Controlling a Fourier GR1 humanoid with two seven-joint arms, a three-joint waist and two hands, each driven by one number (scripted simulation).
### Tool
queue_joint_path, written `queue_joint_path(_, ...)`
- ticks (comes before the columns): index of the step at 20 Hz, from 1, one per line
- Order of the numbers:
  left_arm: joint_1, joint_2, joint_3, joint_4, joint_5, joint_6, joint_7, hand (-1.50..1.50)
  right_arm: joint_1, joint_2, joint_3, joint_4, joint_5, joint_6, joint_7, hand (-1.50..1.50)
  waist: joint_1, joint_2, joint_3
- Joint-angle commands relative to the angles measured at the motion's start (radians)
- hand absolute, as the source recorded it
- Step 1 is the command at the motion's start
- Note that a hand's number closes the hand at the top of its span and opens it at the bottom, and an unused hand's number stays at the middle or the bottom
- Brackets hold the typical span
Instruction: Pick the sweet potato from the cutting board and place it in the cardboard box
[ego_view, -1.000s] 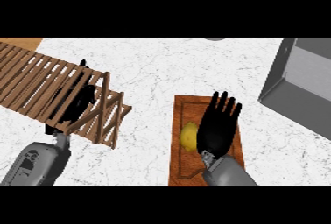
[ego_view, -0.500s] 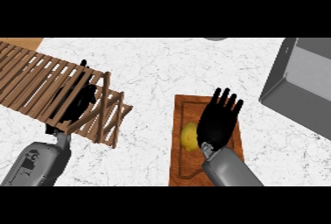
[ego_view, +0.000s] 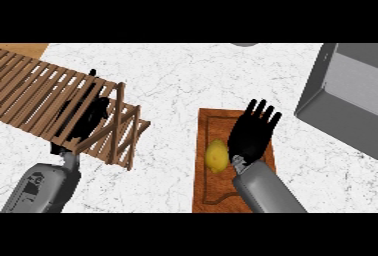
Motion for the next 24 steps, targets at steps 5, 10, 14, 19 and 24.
queue_joint_path(5, 0.125, -0.003, 0.012, 0.12, -0.021, 0.031, 0.024, 0.0, -0.032, 0.016, -0.016, 0.06, -0.01, 0.056, 0.179, -1.5, 0.003, 0.019, -0.024)
queue_joint_path(10, 0.12, 0.002, 0.024, 0.116, -0.032, 0.032, 0.023, 0.0, -0.027, 0.016, -0.028, 0.104, -0.002, 0.02, 0.16, -1.5, 0.0, 0.019, -0.024)
queue_joint_path(14, 0.134, -0.012, 0.031, 0.109, -0.031, 0.034, 0.005, 0.0, -0.062, 0.016, -0.064, 0.154, -0.009, 0.014, 0.148, -1.5, 0.008, 0.021, -0.024)
queue_joint_path(19, 0.141, -0.031, 0.017, 0.128, -0.047, 0.037, 0.005, 0.0, -0.037, 0.016, -0.057, 0.166, -0.003, -0.031, 0.128, -1.5, -0.002, 0.02, -0.024)
queue_joint_path(24, 0.131, -0.012, 0.045, 0.119, -0.053, 0.039, 0.016, 0.0, -0.055, 0.016, -0.08, 0.176, 0.005, -0.026, 0.097, -1.5, -0.004, 0.017, -0.024)
